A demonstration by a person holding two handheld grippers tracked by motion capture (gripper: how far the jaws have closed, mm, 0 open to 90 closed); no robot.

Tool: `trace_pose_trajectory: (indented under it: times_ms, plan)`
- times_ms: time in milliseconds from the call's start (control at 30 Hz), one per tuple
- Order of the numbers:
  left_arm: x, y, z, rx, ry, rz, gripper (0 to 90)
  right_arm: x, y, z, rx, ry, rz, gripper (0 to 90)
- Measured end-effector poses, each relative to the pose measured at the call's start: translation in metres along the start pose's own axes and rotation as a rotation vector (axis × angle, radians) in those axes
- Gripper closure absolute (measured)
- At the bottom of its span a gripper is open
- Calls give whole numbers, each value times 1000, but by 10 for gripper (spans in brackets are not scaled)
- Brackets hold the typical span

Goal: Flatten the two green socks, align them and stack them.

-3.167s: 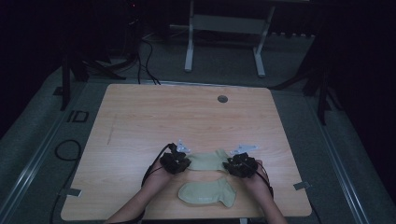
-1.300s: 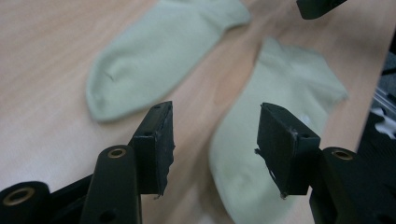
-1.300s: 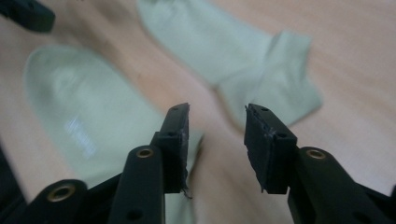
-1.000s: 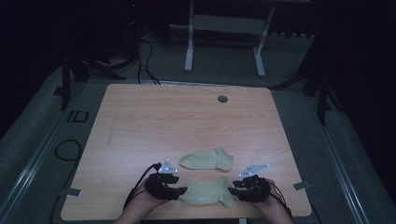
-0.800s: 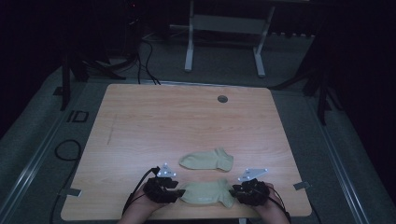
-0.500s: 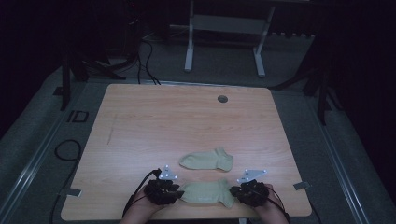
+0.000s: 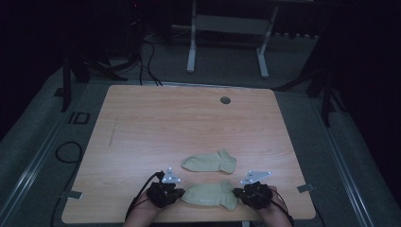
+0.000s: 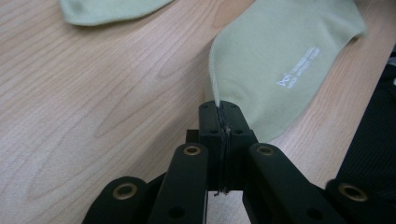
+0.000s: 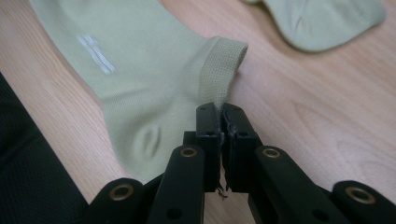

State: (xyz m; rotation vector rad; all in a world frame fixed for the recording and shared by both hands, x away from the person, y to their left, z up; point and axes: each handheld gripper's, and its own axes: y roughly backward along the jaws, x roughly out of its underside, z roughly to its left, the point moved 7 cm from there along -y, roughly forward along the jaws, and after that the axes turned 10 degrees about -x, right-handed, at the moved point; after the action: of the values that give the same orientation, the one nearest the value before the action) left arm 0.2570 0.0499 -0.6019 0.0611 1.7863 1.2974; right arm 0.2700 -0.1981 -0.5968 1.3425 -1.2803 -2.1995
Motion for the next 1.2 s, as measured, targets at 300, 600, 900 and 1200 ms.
trace_pose_trajectory:
  times_ms: [300,600,900,1200]
  plan:
    - [-14,16,9,-7,31,-56,888,-25,22,-1,26,30,-62,863]
    - [-39,30,20,-40,33,-96,888,-55,37,-10,64,62,-92,863]
    - [-69,33,37,-55,51,-109,888,-82,48,-31,62,47,-118,863]
    - [-85,19,43,-75,42,-90,888,-97,50,-53,73,11,-125,863]
